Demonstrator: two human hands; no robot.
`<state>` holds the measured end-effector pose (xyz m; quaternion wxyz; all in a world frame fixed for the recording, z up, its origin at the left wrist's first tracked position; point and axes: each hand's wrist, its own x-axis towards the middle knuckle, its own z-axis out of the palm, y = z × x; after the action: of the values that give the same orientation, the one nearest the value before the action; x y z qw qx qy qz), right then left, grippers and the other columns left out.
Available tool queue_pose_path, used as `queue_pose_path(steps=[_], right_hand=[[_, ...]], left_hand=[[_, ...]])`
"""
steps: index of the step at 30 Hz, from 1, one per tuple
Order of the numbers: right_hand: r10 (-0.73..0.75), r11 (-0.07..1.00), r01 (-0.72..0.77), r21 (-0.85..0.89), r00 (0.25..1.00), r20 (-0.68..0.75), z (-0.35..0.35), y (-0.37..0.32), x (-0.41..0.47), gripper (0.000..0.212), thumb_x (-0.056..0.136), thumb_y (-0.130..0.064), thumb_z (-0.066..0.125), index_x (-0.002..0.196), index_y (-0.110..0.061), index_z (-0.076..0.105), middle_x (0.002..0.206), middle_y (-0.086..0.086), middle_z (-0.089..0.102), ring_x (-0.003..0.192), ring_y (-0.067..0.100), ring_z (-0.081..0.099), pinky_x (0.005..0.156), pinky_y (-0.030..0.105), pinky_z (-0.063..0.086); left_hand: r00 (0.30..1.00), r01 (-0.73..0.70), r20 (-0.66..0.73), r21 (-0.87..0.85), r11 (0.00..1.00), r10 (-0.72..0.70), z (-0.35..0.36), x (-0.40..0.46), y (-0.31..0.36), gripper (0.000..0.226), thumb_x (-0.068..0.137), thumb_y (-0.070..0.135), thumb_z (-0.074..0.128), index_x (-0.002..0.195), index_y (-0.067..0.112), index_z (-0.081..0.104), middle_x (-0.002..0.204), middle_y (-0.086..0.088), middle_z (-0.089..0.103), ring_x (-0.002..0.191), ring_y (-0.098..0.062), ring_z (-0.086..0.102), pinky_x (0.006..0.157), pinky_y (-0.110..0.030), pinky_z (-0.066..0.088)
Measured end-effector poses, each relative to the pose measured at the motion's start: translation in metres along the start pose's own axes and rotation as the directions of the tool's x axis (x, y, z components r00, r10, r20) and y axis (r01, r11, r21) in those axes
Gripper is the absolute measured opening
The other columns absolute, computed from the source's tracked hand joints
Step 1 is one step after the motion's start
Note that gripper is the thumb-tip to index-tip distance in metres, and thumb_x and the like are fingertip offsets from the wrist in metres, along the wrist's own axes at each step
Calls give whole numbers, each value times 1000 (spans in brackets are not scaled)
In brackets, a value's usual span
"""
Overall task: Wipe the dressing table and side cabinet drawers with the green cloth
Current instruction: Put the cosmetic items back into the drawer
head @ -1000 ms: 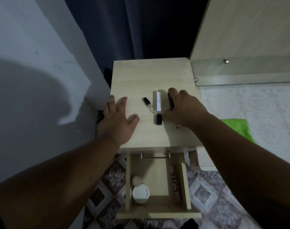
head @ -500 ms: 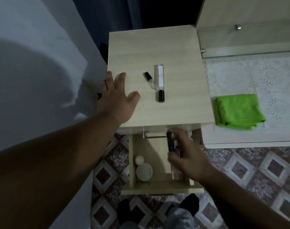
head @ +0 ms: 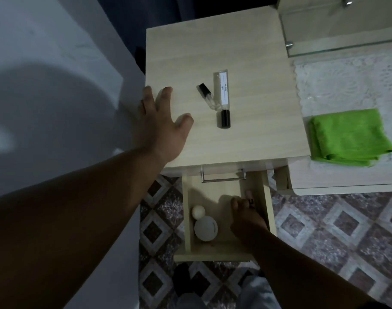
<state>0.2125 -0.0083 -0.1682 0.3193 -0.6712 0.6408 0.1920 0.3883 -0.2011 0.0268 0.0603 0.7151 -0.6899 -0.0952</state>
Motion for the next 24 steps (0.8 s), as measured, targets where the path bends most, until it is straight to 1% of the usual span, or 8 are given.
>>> queue_pose_path(steps=[6,9,12,15,17,19,22,24], right_hand=[[82,995,-77,-59,993,81,-27,-5,-11,74,100,-22,45,157,-9,1,150,31,31,125,40,52,102,44,50],[22,997,-30,69,993,116,-76,-13,-46,60,97,-21,51,151,-10,26,145,21,42,125,32,55,99,38,50],[-198,948,155,279,971,132,-148,-16,-86,40,92,-39,59,130,-26,56,115,-3,66,109,9,60,102,30,45],[-148,830,215,514,974,-169,-231,-20,-105,12,82,-37,68,90,-45,64,75,-13,68,71,-3,63,77,22,53],[-18,819,236,522,922,-388,-275,-21,-92,18,87,-30,68,100,-41,65,85,-9,70,75,5,65,70,24,52],[17,883,223,412,863,-504,-307,-24,-65,34,92,-30,64,125,-28,57,108,1,65,92,19,64,77,28,50],[-17,933,188,306,874,-485,-328,-39,-25,61,92,-43,61,144,-24,35,125,10,48,106,31,59,84,37,51],[-56,951,187,247,888,-456,-329,-51,-9,64,92,-47,58,147,-28,29,127,12,44,110,35,56,87,41,53]], left_hand=[[1000,-7,16,-15,1000,7,-2,2,1,74,93,57,44,156,33,15,166,-7,1,148,-31,11,111,-53,29],[999,3,43,-43,999,-1,-1,1,-2,75,91,60,42,155,35,11,166,-3,-2,149,-30,9,112,-53,29],[999,5,33,-45,999,-4,-2,3,-3,78,85,65,35,153,37,10,165,-2,-1,148,-31,14,107,-51,37],[1000,7,28,-47,999,-6,-3,2,-4,79,82,67,33,152,37,10,164,-2,1,146,-32,17,104,-50,39],[999,2,35,-71,998,1,-3,0,-3,78,83,66,34,151,37,10,164,-2,0,147,-32,15,105,-49,38],[999,-3,46,-90,996,7,-3,-1,-3,76,87,64,37,152,36,9,165,-2,-2,148,-33,12,108,-50,35],[999,-17,38,-65,998,20,-2,-2,-6,75,91,62,41,153,35,8,165,-4,-3,148,-33,11,110,-48,33],[999,-26,40,-66,997,29,-2,-2,-6,75,91,63,39,153,35,7,165,-3,-5,149,-31,9,110,-47,34]])
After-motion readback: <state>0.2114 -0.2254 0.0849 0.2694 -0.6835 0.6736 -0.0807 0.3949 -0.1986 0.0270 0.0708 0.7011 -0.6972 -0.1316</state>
